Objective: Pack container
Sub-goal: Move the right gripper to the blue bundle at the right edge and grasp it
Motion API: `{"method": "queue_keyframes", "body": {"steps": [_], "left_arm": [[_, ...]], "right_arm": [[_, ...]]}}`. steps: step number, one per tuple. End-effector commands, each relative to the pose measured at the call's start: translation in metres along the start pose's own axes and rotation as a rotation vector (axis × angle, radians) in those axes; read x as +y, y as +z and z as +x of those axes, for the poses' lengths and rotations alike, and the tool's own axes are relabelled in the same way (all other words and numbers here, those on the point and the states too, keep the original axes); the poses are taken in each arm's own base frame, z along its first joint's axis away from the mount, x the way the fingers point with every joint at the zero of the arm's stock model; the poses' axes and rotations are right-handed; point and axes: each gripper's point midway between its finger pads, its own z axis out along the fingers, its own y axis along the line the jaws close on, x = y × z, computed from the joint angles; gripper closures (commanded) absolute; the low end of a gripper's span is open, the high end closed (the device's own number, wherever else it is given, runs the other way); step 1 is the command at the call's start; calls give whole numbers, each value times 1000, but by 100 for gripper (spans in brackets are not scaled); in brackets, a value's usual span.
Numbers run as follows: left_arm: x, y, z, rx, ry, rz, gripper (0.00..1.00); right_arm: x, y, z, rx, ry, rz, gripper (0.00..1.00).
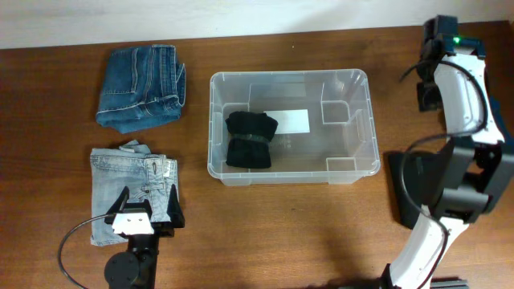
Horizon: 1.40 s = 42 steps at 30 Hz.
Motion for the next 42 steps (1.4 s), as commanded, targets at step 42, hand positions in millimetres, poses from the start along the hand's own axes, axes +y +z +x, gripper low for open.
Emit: {"method": "queue_keyframes", "body": {"steps": [42], "left_arm": [[-1,0,2,2,19,3,1]], "right_arm": [[27,162,24,203,-113,-21,4]]}}
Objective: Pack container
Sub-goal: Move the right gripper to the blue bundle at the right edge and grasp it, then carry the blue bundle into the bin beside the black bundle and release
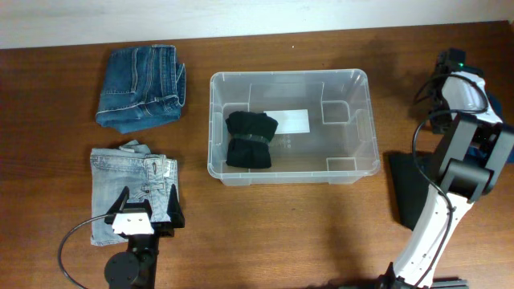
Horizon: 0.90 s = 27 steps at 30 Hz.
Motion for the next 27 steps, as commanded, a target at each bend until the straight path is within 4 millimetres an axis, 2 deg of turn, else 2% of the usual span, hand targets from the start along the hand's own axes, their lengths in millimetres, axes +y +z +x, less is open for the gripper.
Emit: {"method": "queue_keyframes", "body": {"steps": [1,4,6,8,10,14,19,22,25,27], "left_arm": [[-1,0,2,2,19,3,1],[-1,0,2,2,19,3,1],[-1,0,2,3,19,3,1],[-1,0,2,3,19,3,1],[-1,0,2,2,19,3,1],[-1,0,2,3,19,3,1],[-1,0,2,2,19,3,1],[-1,0,2,2,19,3,1],[-1,0,2,2,19,3,1],[-1,0,2,3,19,3,1]], "right_arm": [[16,34,13,49,3,-107,7],[21,38,13,40,19,-169,17],[25,38,12,33,21,-195,29],[27,37,11,29,22,-204,48],[28,37,11,30,21,-204,61],[26,35,15,48,51,-201,96],[7,14,15,61,271,-211,96],[-14,-27,7,15,423,-300,96],[-33,-77,-2,-67,475,-419,96],[-54,-113,0,-110,532,-444,96]]}}
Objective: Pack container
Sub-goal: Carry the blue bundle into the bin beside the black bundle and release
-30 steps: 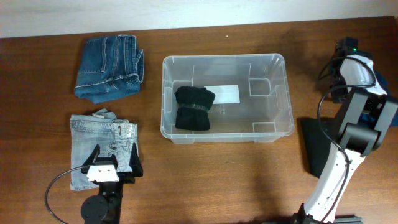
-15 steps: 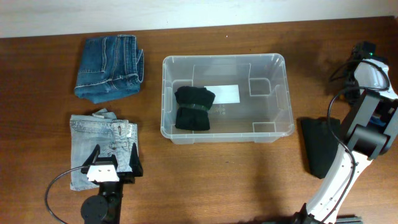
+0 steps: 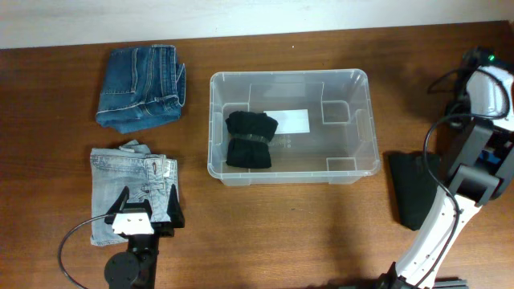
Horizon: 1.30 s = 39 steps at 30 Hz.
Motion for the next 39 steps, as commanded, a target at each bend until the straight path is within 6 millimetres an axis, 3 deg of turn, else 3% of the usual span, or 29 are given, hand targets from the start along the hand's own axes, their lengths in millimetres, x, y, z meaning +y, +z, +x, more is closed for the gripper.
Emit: {"method": "queue_keyframes", "body": {"steps": [1,2,3,5,9,13,18,21,23,33,39], "left_arm": [[-1,0,2,2,19,3,1],[-1,0,2,2,19,3,1],[-1,0,2,2,19,3,1],[-1,0,2,3,19,3,1],[-1,0,2,2,19,3,1],[-1,0,2,3,19,3,1],[-1,0,2,2,19,3,1],[-1,0,2,2,19,3,1],[-1,0,2,2,19,3,1],[-1,0,2,2,19,3,1],[-1,0,2,2,19,3,1]], "right_arm": [[-22,-121,-20,-230,223,-156,96],[-28,-143,-17,-260,251,-163,96],[-38,-181,-10,-318,281,-177,96],[-46,-226,1,-393,295,-199,96],[-40,-304,35,-533,250,-251,96],[-1,-371,70,-671,123,-400,96],[50,-424,115,-762,-30,-507,96],[85,-434,135,-737,-69,-568,96],[111,-429,144,-689,-88,-579,96],[232,-368,171,-495,-219,-534,96],[285,-331,182,-474,-283,-523,96]]}}
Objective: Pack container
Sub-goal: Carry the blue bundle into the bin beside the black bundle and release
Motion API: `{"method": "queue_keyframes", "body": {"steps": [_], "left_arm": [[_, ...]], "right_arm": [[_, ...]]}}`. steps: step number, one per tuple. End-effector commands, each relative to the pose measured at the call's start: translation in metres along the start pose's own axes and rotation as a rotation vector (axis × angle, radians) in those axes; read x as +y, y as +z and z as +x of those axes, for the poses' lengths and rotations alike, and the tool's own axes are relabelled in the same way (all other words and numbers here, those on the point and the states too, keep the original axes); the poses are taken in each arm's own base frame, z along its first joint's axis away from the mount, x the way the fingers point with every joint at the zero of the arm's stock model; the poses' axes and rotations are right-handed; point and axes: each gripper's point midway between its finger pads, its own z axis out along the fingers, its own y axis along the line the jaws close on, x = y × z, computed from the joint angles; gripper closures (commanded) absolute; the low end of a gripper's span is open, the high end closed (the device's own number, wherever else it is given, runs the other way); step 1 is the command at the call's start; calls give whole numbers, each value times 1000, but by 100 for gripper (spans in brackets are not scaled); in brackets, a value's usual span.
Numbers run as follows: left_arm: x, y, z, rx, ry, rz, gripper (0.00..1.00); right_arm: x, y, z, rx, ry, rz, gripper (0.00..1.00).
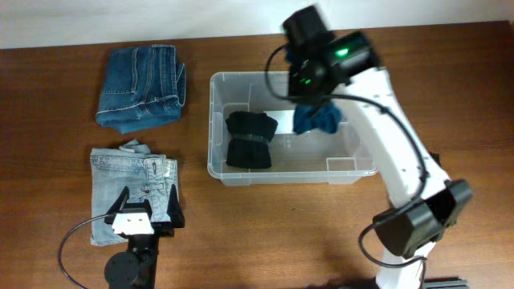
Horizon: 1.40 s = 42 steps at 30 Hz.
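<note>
A clear plastic container (pixel 289 77) stands mid-table with a folded black garment (pixel 250 140) in its left half. My right gripper (pixel 315 100) is over the container's middle, mostly hidden under its own wrist. A crumpled blue garment (pixel 319 119) hangs from it above the container floor. My left gripper (pixel 148 205) rests open at the front left, over folded light-blue jeans (pixel 128 172). Folded dark-blue jeans (pixel 140 76) lie at the back left.
A white label (pixel 283 122) shows on the container floor beside the black garment. The right arm's white links (pixel 397 160) cross the container's right side down to its base at the front right. The left arm's base (pixel 128 269) sits at the front edge.
The right arm was at the table's far right edge with no garment visible. Now it reaches over the container with a blue garment hanging from its gripper. The left arm has not moved.
The right arm first stood folded at the back right. At each later moment it was further toward the right edge. Now it is over the container with a blue garment. The black garment, both jeans and the left gripper stayed put throughout.
</note>
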Motion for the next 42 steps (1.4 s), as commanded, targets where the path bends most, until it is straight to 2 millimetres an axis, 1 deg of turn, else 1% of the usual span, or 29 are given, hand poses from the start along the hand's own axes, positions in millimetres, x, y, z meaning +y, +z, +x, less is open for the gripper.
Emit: {"method": "queue_keyframes", "body": {"steps": [1,4,10,19,21,22,25,27,28,32,33,34,35,38,39,40,42], "left_arm": [[-1,0,2,2,19,4,1],[-1,0,2,2,19,4,1],[-1,0,1,2,19,4,1],[-1,0,2,2,19,4,1],[-1,0,2,2,19,4,1],[-1,0,2,2,19,4,1],[-1,0,2,2,19,4,1],[-1,0,2,2,19,4,1],[-1,0,2,2,19,4,1],[-1,0,2,2,19,4,1],[-1,0,2,2,19,4,1],[-1,0,2,2,19,4,1],[-1,0,1,2,19,4,1],[-1,0,2,2,19,4,1],[-1,0,2,2,19,4,1],[-1,0,2,2,19,4,1],[-1,0,2,2,19,4,1]], "right_arm": [[8,15,10,2,4,7,96],[8,39,21,26,15,21,96],[11,68,36,52,40,14,96],[15,89,50,110,53,11,96],[16,96,54,133,48,20,95],[15,103,58,153,44,32,93],[15,115,64,180,37,49,91],[15,121,67,194,34,58,84],[14,123,69,201,33,62,82],[14,127,71,210,31,68,81],[14,127,71,209,31,68,78],[14,127,70,207,31,66,70],[15,127,70,205,32,65,65],[15,127,69,203,32,62,56],[16,127,69,203,33,57,48],[19,127,69,205,35,45,44],[22,128,68,202,38,27,41]]}}
